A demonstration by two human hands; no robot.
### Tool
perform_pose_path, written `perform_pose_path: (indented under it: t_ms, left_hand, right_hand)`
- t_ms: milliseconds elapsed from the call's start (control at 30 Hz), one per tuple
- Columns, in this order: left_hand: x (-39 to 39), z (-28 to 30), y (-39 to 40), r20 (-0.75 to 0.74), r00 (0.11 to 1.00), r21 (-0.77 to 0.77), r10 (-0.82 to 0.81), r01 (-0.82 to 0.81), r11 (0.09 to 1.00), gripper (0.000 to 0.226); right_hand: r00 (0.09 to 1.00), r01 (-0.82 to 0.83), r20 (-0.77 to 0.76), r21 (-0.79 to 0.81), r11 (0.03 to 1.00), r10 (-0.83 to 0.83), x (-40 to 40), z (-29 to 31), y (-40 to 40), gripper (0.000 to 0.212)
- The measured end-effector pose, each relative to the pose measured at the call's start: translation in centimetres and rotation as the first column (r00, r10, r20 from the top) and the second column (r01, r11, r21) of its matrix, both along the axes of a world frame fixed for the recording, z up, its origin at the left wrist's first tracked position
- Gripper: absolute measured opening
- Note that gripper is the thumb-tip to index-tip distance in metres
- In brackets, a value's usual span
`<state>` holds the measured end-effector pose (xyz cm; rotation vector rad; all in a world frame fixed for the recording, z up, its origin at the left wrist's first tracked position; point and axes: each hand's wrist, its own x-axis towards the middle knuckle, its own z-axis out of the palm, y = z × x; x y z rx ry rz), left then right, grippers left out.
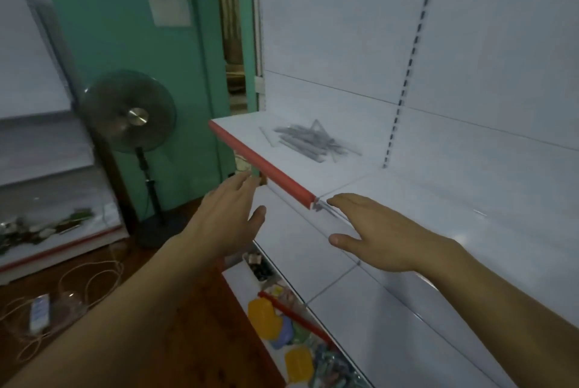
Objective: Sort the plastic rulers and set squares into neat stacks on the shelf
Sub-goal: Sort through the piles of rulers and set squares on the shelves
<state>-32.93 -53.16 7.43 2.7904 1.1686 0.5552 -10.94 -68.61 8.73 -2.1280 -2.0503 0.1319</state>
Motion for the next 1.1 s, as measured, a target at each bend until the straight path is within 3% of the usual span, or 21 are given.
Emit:
perform_pose_path:
  t_ms: [200, 333, 500, 667, 867, 1000, 1100]
  left_hand:
    - [-1.5, 0.6, 9.4, -0.034, 0.996, 0.066, 0.085, -0.083, 0.994, 0.057]
    - [-0.2, 0.3, 16.2, -0.059, 0.992, 0.041, 0.112, -0.11, 0.993, 0.059]
    - [0.8, 0.0, 24.8, -0.105, 0.986, 0.005, 0.128, -0.128, 0.992, 0.061]
    - [2.6, -0.8, 31.6, -0.139, 0.982, -0.032, 0.124, -0.129, 0.991, 0.062]
    - [11.6, -2.1, 40.1, -0.096, 0.992, -0.084, -0.08, 0.072, 0.994, 0.061]
    - [19.6, -3.8, 44.3, -0.056, 0.956, -0.092, -0.287, 0.281, 0.955, 0.059]
    - [24.8, -4.8, 46.9, -0.042, 0.876, -0.092, -0.481, 0.476, 0.875, 0.059]
  right_hand:
    - [0.991, -0.137, 0.002, 0.036, 0.99, 0.137, -0.4, -1.0, 13.9, 0.049]
    - [0.986, -0.166, -0.018, 0.076, 0.983, 0.168, 0.8, -1.2, 22.3, 0.047]
    - [0.978, -0.207, 0.009, 0.031, 0.978, 0.207, 2.4, -0.6, 31.8, 0.039]
    - [0.972, -0.23, -0.046, -0.002, 0.973, 0.229, 3.8, -1.6, 38.2, 0.043]
    - [0.998, -0.051, -0.044, -0.046, 0.998, 0.049, 11.6, -3.8, 40.0, 0.069]
    - [0.991, 0.132, -0.023, -0.007, 0.991, -0.133, 16.9, -4.9, 39.4, 0.06]
    - [0.963, 0.271, -0.002, 0.042, 0.962, -0.271, 19.3, -5.1, 39.6, 0.053]
